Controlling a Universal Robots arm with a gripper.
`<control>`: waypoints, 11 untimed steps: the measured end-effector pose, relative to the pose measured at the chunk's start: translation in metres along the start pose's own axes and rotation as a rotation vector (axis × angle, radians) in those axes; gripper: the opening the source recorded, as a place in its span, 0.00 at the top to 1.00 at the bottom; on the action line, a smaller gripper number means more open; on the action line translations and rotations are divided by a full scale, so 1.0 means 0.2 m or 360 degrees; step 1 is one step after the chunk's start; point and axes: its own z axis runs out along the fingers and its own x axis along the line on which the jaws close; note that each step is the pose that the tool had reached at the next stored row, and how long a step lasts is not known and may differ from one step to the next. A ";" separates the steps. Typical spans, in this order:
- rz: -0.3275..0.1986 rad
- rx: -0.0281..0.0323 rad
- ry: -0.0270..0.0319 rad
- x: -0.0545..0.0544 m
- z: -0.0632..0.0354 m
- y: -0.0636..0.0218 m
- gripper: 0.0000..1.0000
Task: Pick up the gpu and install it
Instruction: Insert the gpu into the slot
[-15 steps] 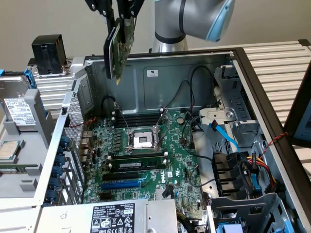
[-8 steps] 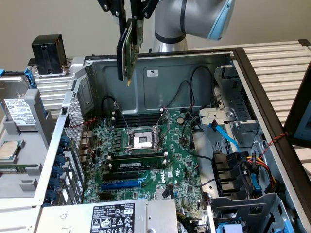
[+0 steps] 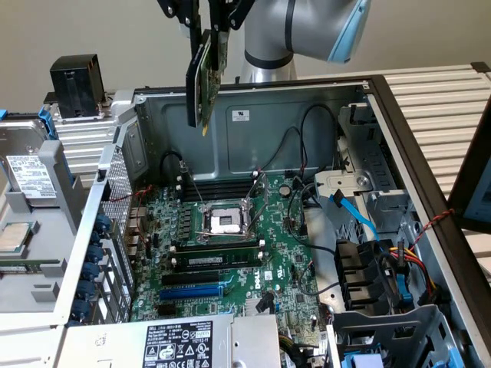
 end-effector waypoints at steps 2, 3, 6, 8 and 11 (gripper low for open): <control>0.0000 0.00000 0.00000 0.00 0.000 0.000 0.73; 0.0000 0.00000 0.00000 0.00 0.000 0.000 0.73; 0.0000 -0.00001 0.00000 0.00 0.000 0.000 0.73; -0.0022 0.00004 -0.00003 0.00 0.001 0.000 0.73; -0.0108 0.00066 0.00120 0.00 0.000 0.000 0.73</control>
